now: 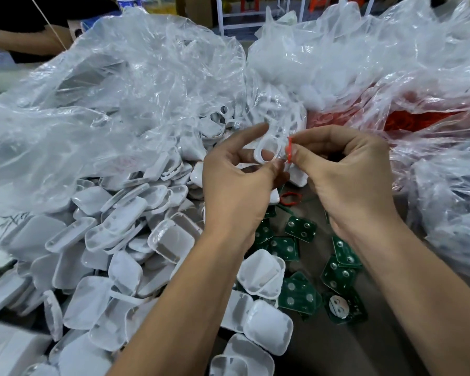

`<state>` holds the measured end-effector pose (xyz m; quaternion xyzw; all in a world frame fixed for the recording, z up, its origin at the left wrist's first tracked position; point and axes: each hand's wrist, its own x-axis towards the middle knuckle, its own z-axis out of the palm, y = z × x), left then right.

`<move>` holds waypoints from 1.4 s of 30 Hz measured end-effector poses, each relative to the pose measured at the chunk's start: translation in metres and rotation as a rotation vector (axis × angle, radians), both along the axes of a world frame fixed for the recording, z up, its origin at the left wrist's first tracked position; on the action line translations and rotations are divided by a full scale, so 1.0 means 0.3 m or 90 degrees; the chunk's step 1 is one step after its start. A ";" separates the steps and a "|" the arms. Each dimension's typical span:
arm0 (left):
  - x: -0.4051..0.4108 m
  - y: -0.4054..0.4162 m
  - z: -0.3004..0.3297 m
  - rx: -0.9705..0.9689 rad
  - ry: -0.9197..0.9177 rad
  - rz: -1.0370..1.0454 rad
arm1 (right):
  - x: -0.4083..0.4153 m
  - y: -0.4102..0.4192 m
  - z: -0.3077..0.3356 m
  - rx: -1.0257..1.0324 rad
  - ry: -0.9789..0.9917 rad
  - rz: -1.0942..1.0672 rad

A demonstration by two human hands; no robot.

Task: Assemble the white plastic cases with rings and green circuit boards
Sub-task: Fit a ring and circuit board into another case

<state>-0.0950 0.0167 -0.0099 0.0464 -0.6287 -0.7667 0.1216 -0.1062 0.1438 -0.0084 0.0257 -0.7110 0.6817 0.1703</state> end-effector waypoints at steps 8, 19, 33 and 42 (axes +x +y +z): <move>0.016 0.026 -0.002 -0.094 0.006 -0.054 | 0.007 0.001 0.000 0.124 0.052 -0.069; 0.019 0.018 -0.017 -0.292 0.004 0.064 | -0.005 0.011 -0.009 0.188 0.065 -0.072; 0.009 0.023 0.021 0.251 -0.180 0.023 | 0.012 -0.016 -0.019 0.410 0.243 -0.127; 0.035 0.045 0.044 0.295 -0.152 -0.023 | 0.005 -0.011 -0.028 0.455 0.279 -0.123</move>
